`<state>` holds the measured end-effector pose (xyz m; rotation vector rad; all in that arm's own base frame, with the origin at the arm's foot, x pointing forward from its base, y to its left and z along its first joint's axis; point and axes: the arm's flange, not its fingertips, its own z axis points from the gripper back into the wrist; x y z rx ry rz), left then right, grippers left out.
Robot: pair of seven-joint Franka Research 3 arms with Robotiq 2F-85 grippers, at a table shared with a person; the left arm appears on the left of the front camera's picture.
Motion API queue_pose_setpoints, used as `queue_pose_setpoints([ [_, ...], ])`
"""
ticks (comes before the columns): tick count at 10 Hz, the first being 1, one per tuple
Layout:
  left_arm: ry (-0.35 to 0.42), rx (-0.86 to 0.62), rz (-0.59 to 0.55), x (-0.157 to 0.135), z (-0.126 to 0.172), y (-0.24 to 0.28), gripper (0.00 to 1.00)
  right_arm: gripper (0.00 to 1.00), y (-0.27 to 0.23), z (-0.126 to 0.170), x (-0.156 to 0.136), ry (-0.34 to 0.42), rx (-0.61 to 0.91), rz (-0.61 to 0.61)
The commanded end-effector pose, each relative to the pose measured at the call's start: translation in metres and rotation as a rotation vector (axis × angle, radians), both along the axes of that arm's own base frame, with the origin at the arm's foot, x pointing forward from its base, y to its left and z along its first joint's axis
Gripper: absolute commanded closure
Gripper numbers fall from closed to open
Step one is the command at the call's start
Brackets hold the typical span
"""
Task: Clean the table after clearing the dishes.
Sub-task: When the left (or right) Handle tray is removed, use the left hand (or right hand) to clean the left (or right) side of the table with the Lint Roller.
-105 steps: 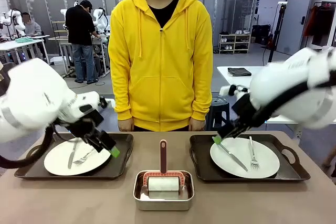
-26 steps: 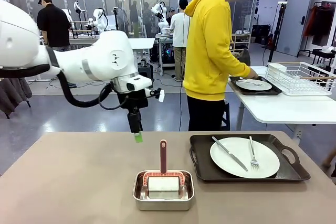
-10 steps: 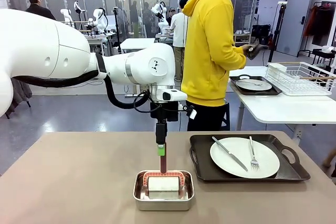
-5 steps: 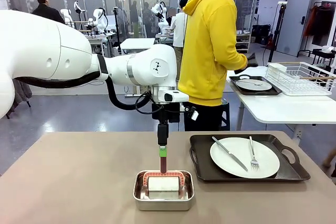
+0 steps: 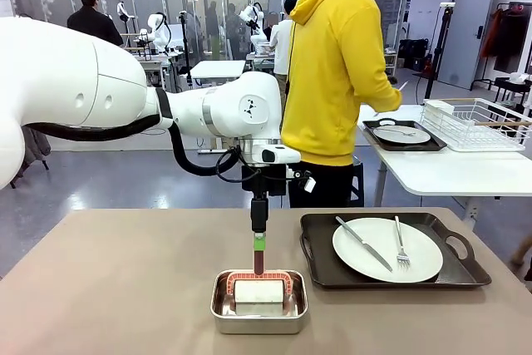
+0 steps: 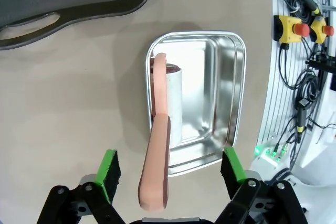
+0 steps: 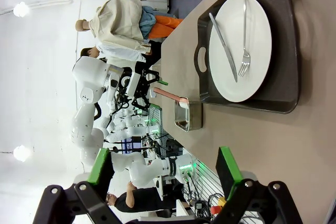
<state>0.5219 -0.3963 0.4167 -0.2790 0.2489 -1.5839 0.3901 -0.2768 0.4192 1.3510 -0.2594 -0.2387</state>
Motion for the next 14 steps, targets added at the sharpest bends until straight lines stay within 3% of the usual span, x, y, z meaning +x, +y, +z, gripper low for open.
queue_pose_setpoints([
  [1,0.002,0.016,0.012,-0.004,-0.003,0.001,0.13,0.0,0.0,0.003,-0.002,-0.007,0.003,0.002],
  [10,0.024,0.029,0.02,-0.005,0.0,0.004,0.99,0.0,0.0,0.003,-0.002,-0.007,0.003,0.002],
  [13,0.03,0.042,0.051,-0.008,0.016,0.005,1.0,0.0,0.0,0.003,-0.002,-0.007,0.003,0.002],
  [14,-0.003,0.048,0.087,-0.016,0.039,0.007,1.0,0.0,0.0,0.003,-0.002,-0.007,0.003,0.002],
])
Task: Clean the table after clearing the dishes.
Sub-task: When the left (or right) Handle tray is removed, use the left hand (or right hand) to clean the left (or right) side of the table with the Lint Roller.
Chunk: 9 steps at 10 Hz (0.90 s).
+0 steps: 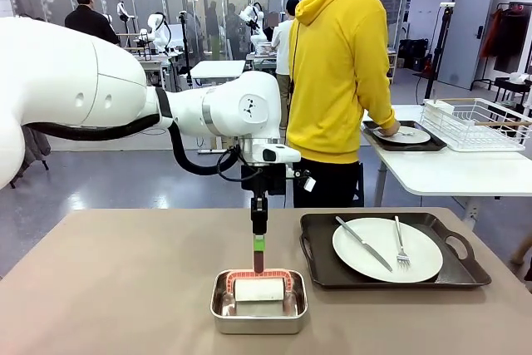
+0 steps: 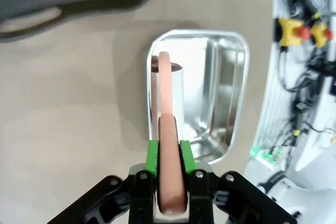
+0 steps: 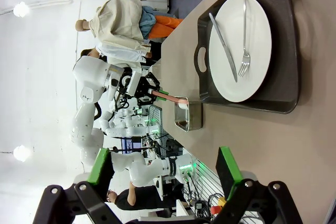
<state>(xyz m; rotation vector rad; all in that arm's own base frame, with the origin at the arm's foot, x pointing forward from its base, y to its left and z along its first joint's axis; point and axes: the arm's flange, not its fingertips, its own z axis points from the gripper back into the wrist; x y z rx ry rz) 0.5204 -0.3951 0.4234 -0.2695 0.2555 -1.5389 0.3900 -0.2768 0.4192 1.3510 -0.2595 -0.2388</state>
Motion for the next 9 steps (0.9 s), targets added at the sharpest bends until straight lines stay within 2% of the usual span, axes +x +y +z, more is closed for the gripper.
queue_pose_setpoints([
  [1,-0.033,0.034,0.115,-0.021,0.057,0.01,1.0,0.0,0.001,0.003,-0.002,-0.007,0.003,0.002],
  [3,-0.059,0.064,0.355,-0.025,0.097,0.026,1.0,0.0,0.001,0.003,-0.002,-0.007,0.003,0.002],
  [5,-0.076,0.082,0.719,-0.017,0.121,0.06,1.0,0.0,0.001,0.003,-0.002,-0.007,0.003,0.002],
  [6,-0.102,0.092,0.945,-0.013,0.125,0.082,1.0,0.0,0.001,0.003,-0.002,-0.007,0.003,0.002],
  [7,-0.111,0.063,1.109,-0.01,0.121,0.098,1.0,0.0,0.001,0.003,-0.002,-0.007,0.003,0.002],
  [8,-0.153,0.035,1.228,-0.008,0.115,0.113,1.0,0.0,0.001,0.003,-0.002,-0.007,0.003,0.002],
  [9,-0.178,0.025,1.288,-0.008,0.113,0.12,1.0,0.0,0.001,0.003,-0.002,-0.007,0.003,0.002],
])
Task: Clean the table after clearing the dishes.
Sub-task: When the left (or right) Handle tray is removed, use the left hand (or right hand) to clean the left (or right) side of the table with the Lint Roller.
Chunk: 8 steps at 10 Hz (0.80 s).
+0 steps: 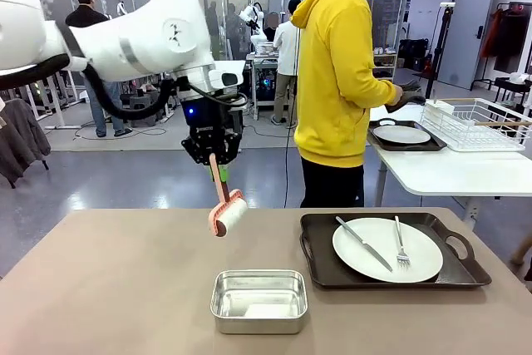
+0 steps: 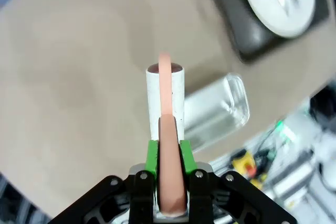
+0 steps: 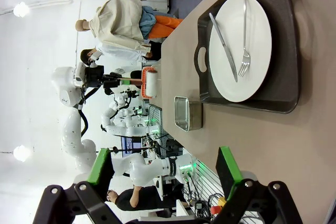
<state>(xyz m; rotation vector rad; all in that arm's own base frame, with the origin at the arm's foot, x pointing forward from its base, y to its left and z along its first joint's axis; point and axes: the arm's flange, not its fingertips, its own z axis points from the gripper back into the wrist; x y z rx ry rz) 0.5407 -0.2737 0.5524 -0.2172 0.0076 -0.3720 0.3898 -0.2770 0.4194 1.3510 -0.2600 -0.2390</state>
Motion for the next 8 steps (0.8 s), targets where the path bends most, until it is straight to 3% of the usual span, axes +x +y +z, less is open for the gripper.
queue_pose_setpoints([
  [1,-0.078,0.039,0.065,-0.028,-0.017,0.0,1.0,0.0,0.001,0.003,-0.002,-0.007,0.003,0.002],
  [2,-0.132,0.103,-0.059,-0.031,-0.014,-0.006,1.0,0.0,0.001,0.003,-0.002,-0.007,0.003,0.002],
  [3,-0.032,0.0,0.064,-0.002,-0.007,0.005,1.0,0.0,0.001,0.003,-0.002,-0.007,0.003,0.002],
  [8,-0.032,0.0,0.064,-0.002,-0.007,0.005,1.0,0.0,0.001,0.003,-0.002,-0.007,0.003,0.002],
])
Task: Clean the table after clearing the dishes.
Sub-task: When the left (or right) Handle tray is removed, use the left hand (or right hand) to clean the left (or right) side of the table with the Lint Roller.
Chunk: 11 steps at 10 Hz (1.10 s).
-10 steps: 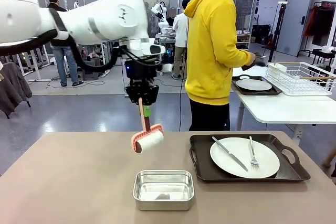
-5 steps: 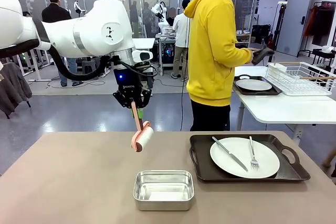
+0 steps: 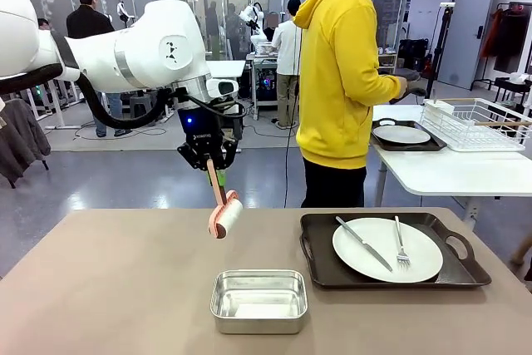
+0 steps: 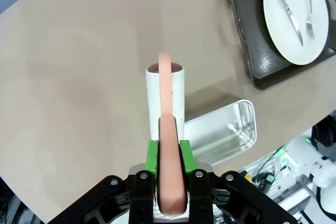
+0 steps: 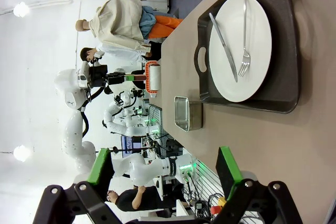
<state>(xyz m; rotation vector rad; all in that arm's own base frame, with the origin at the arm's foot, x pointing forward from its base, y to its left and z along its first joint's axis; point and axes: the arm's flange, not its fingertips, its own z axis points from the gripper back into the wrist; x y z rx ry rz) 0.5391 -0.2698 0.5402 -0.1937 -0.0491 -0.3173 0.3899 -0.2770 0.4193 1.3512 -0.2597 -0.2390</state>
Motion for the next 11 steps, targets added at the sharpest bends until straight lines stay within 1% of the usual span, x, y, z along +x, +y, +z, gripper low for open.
queue_pose_setpoints([
  [1,0.001,0.0,0.0,0.0,0.0,0.0,0.79,0.0,0.001,0.003,-0.002,-0.007,0.003,0.002],
  [2,0.038,-0.026,0.013,0.003,-0.01,0.02,0.79,0.0,0.001,0.003,-0.002,-0.007,0.003,0.002],
  [3,0.049,-0.057,0.022,-0.001,-0.018,0.038,0.79,0.0,0.001,0.003,-0.002,-0.007,0.003,0.002],
  [5,0.041,-0.117,0.062,-0.016,-0.037,0.069,0.79,0.0,0.001,0.003,-0.002,-0.007,0.003,0.002],
  [6,0.038,-0.151,0.097,-0.018,-0.048,0.079,0.79,0.0,0.001,0.003,-0.002,-0.007,0.003,0.002],
  [7,0.038,-0.177,0.11,-0.018,-0.059,0.085,0.79,0.0,0.001,0.003,-0.002,-0.007,0.003,0.002],
  [10,0.014,-0.286,0.175,-0.016,-0.096,0.102,0.79,0.0,0.001,0.003,-0.002,-0.007,0.003,0.002],
  [11,-0.03,-0.273,0.212,-0.017,-0.105,0.108,0.79,0.0,0.001,0.003,-0.002,-0.007,0.003,0.002],
])
